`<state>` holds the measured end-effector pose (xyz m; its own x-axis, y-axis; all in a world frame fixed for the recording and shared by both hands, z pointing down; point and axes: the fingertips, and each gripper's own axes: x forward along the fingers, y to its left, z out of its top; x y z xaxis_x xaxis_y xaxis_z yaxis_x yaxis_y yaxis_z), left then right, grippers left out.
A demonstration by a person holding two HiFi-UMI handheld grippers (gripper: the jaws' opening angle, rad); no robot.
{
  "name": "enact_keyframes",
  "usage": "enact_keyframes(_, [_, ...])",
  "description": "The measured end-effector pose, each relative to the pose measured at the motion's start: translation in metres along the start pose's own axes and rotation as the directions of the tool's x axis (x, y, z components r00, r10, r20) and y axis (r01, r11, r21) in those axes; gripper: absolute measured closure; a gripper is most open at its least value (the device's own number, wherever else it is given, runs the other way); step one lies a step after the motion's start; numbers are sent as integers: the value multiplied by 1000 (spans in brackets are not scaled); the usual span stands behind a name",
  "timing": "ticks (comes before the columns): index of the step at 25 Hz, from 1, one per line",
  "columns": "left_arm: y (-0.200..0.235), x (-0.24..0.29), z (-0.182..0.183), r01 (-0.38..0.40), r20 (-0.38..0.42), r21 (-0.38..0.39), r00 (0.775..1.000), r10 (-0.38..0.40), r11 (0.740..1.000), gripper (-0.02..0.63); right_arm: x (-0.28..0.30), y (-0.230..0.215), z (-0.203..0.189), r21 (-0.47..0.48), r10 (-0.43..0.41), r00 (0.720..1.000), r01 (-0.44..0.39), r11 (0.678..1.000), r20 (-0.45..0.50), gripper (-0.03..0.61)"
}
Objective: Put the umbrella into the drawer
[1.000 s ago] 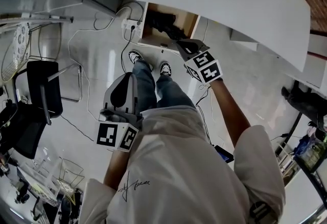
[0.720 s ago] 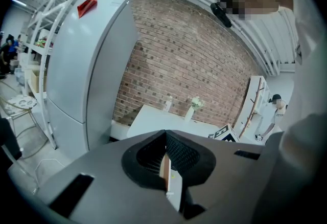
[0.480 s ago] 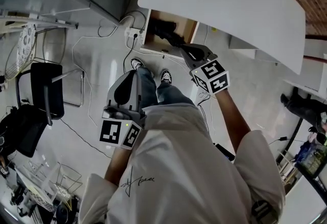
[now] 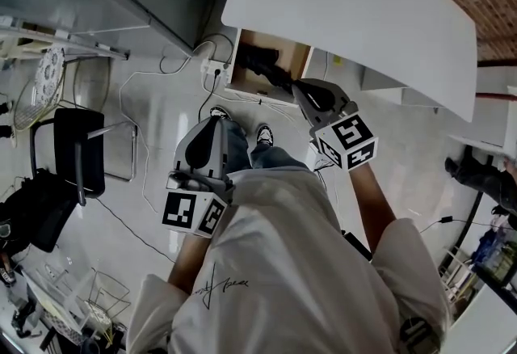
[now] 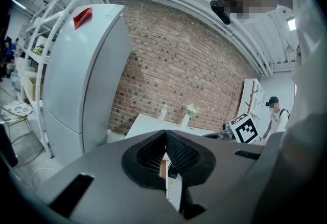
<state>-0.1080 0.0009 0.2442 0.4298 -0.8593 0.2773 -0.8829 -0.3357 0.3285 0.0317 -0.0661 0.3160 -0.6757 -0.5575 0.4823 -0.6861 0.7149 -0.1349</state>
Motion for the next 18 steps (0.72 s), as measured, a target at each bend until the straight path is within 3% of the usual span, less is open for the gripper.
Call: enact_keyframes(18, [-4, -15, 26, -8, 89, 34, 996, 5, 999, 604, -64, 23, 41, 35, -83, 986, 78, 996, 144, 560])
